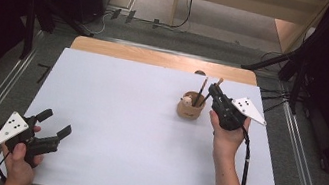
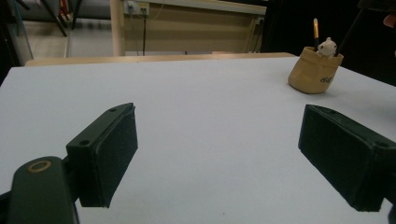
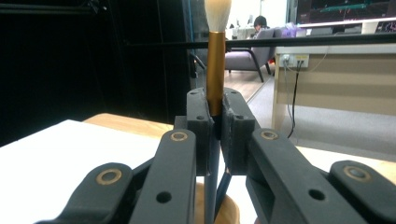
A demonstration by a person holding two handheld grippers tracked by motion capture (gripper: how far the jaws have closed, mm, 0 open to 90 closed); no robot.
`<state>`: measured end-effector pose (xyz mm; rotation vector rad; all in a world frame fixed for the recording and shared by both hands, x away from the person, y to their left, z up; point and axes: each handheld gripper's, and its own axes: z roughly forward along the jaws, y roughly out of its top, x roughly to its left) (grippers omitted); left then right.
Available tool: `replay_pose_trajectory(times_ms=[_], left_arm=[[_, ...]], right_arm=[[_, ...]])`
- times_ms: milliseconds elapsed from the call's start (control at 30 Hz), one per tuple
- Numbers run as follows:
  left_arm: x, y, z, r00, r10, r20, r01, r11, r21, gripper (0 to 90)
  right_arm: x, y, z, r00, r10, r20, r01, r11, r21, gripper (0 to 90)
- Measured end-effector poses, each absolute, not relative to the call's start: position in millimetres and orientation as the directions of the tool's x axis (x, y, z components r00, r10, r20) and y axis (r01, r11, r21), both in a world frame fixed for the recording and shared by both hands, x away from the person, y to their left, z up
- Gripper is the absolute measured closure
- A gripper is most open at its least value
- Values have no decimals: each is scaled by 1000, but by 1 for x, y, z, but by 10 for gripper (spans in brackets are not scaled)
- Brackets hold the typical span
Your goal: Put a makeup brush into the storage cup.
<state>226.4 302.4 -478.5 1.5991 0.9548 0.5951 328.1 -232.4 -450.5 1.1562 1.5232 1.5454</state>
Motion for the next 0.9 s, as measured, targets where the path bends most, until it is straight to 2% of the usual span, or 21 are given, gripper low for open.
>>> replay_pose_trajectory(times_ms=[400,767,900], left_arm=[[226,300,-479,545,833,-99,265,-59,962,119],[226,300,-479,545,833,-99,265,-60,962,119],[226,300,-479,545,832,-100,267,-59,962,119]], right_arm=[[335,-226,-463,-387,913,130,183,-62,981,846],[336,-229,-469,-369,915,162,226,-81,971,833],[335,-229,-467,-362,918,161,228,-80,970,589]])
